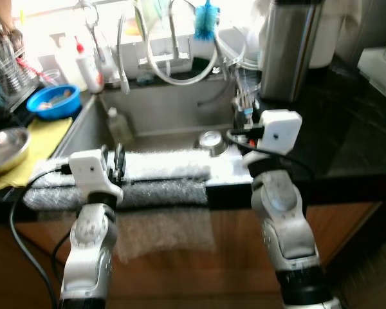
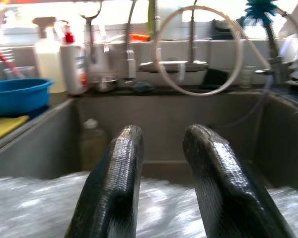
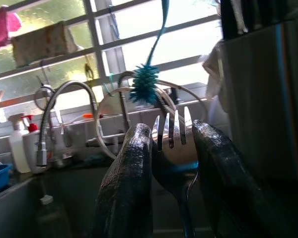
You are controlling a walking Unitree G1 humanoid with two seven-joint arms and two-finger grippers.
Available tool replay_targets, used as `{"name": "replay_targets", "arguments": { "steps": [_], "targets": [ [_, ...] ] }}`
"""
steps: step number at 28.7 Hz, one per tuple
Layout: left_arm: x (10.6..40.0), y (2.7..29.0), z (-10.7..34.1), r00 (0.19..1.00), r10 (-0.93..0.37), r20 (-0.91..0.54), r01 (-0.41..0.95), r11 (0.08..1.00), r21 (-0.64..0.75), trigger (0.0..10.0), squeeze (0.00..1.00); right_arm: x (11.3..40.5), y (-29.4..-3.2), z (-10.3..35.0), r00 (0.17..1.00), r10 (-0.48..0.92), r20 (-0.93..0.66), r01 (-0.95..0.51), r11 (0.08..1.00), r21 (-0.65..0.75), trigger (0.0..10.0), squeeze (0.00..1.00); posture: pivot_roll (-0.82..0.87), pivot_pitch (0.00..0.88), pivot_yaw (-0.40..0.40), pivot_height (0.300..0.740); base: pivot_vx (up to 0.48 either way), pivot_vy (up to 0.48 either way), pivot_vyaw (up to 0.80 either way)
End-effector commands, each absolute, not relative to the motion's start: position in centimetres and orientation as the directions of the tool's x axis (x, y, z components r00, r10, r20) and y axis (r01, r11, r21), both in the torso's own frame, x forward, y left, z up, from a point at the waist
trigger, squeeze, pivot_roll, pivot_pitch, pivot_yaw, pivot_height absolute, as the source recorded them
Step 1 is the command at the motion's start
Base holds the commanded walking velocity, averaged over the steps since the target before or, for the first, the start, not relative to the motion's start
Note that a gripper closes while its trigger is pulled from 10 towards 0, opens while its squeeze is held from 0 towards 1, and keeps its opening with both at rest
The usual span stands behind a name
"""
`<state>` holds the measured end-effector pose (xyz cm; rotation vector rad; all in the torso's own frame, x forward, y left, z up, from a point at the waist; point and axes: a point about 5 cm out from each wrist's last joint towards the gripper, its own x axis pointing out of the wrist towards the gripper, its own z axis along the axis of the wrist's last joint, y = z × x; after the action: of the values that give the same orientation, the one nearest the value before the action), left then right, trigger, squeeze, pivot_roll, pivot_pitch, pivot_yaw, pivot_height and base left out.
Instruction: Kitchen organization
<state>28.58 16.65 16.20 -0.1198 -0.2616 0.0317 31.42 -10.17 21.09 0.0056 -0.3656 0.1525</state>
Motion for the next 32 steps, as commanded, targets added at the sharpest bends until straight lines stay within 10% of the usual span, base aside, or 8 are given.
{"name": "replay_targets", "arguments": {
  "steps": [1,32],
  "targets": [
    [28.48,16.99,16.65,0.961,0.05,0.271,-0.023,0.994,-0.103,10.0,0.0,31.52,-10.03,21.42,0.922,0.142,0.361,-0.15,0.989,-0.006,10.0,0.0,-0.04,0.0,0.125,0.74,0.304,0.0,0.0],
    [28.58,16.55,16.34,0.966,0.023,0.257,0.003,0.995,-0.102,10.0,0.0,32.15,-9.58,22.21,0.911,0.185,0.37,-0.187,0.982,-0.031,10.0,0.0,-0.04,0.0,0.125,0.74,0.254,0.0,0.0]
  ]
}}
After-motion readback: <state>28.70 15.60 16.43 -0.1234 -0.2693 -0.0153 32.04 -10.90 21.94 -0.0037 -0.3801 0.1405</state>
